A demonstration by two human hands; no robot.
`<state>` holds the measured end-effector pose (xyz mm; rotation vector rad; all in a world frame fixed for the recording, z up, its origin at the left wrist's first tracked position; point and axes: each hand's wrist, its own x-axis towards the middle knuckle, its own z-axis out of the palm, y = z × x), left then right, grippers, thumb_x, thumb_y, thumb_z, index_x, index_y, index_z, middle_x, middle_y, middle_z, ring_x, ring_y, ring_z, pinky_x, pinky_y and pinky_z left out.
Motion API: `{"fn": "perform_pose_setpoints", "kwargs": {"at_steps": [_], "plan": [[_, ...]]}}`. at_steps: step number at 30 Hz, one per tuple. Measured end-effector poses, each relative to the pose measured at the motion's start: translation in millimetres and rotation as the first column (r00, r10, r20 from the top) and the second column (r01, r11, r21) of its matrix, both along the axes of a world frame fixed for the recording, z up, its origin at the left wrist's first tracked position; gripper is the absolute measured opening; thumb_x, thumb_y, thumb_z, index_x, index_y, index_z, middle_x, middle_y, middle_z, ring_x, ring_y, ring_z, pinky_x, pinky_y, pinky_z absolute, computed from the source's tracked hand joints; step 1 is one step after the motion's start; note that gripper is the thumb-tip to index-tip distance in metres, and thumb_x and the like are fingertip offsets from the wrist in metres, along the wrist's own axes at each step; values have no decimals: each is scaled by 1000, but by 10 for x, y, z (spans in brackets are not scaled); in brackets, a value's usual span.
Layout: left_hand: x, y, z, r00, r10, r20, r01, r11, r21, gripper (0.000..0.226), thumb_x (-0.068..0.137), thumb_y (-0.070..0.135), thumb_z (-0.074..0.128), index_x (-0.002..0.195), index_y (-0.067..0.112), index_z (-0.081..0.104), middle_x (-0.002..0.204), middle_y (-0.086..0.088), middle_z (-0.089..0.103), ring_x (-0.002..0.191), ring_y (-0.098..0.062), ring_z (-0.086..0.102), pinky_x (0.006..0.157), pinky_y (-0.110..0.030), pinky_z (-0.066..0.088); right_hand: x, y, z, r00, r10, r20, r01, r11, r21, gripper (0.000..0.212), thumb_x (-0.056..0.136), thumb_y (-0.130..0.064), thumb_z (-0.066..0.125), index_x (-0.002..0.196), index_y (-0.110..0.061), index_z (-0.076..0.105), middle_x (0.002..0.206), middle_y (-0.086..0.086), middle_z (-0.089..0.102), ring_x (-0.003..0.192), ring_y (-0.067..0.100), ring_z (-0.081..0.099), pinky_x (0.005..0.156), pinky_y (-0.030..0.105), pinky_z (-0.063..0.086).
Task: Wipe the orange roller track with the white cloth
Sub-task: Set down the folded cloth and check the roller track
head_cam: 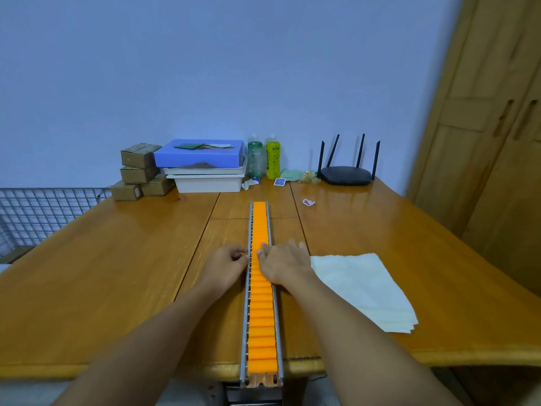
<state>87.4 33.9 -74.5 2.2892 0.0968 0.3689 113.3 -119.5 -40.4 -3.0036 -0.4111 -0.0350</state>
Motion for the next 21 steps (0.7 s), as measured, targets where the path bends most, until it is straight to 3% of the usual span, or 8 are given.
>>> {"fn": "perform_pose_setpoints", "kwargs": {"at_steps": [11,18,21], "plan": [[-401,-102,46,1000,-30,-10,30,999,33,23,101,21,60,122,17,69,85,7,67,80,-7,62,66,-23,45,-395,-79,12,1000,-8,14,8,1000,5,53,109,-44,17,138,-22,56,127,7,65,127,30,45,104,48,29],[-700,-162,76,999,-32,-19,33,998,45,29,102,23,58,129,16,66,93,5,68,84,-8,62,69,-23,46,-619,-136,29,1000,-20,-5,20,1000,20,54,109,-44,18,130,-20,62,130,7,65,132,31,42,109,49,24],[-833,-192,79,999,-39,-31,41,998,54,31,103,24,57,132,16,65,97,3,66,85,-5,59,67,-20,42,-731,-141,25,999,-32,-14,32,999,16,54,109,-43,18,138,-22,57,135,7,62,136,32,38,110,50,23]]}}
